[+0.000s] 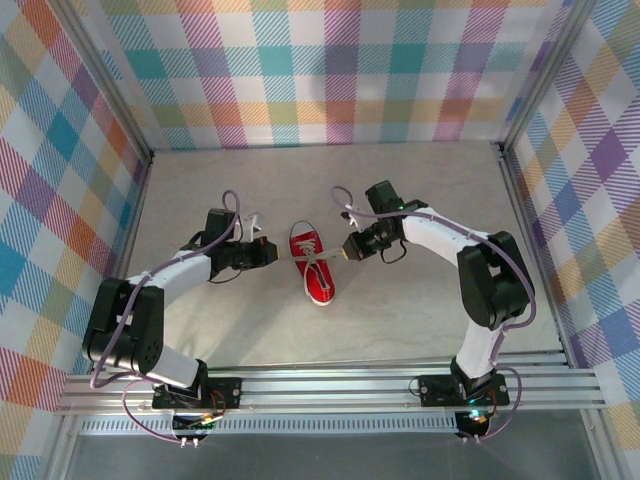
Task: Tie the shoes
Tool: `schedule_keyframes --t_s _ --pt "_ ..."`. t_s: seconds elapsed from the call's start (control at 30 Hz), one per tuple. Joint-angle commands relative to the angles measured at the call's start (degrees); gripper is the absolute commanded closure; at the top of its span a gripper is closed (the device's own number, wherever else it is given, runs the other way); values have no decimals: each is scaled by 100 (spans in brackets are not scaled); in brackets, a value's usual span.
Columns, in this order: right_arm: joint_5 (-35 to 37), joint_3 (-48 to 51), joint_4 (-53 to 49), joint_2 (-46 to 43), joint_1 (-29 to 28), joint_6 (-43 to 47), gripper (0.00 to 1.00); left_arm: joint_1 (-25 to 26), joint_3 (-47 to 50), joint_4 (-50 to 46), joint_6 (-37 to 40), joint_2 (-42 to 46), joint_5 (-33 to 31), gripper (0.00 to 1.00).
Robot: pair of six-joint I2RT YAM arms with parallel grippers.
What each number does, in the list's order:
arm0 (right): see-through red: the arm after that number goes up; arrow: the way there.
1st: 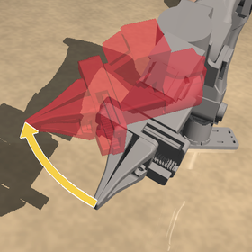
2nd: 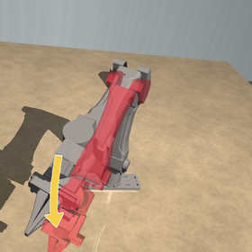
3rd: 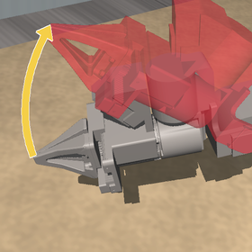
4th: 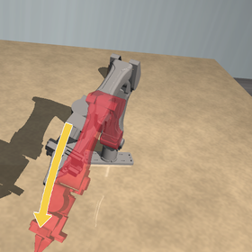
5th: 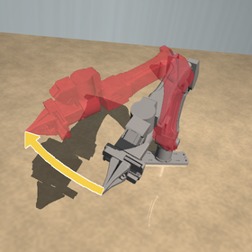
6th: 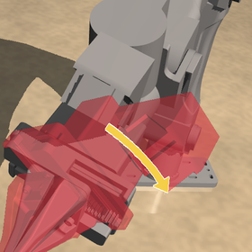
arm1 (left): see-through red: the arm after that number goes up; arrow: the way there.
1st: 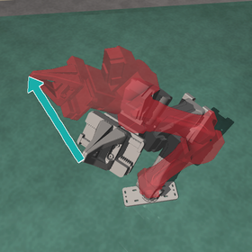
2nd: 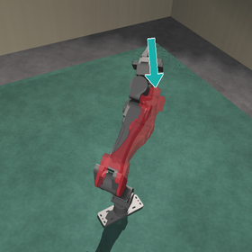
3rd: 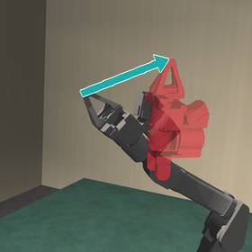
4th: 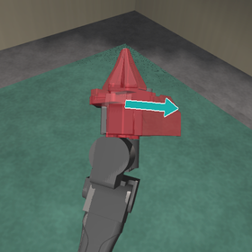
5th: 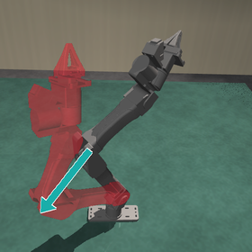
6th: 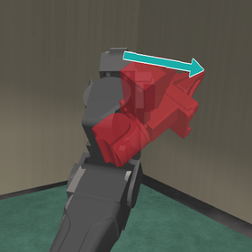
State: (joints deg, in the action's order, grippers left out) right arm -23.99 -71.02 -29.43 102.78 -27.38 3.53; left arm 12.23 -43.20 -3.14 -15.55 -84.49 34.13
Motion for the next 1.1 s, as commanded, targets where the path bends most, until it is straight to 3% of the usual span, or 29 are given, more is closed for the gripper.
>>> schedule_keyframes --t_s 0.0,0.7,1.07 --pt "42 -209 -243 -6 30 -28 100 -80 76 -229 154 178 -99 100" --pt "335 -563 -727 382 272 -50 100 -177 388 -879 248 729 -670 100" --pt "221 -360 -737 687 347 -162 100 -177 887 -934 -170 811 -962 100"
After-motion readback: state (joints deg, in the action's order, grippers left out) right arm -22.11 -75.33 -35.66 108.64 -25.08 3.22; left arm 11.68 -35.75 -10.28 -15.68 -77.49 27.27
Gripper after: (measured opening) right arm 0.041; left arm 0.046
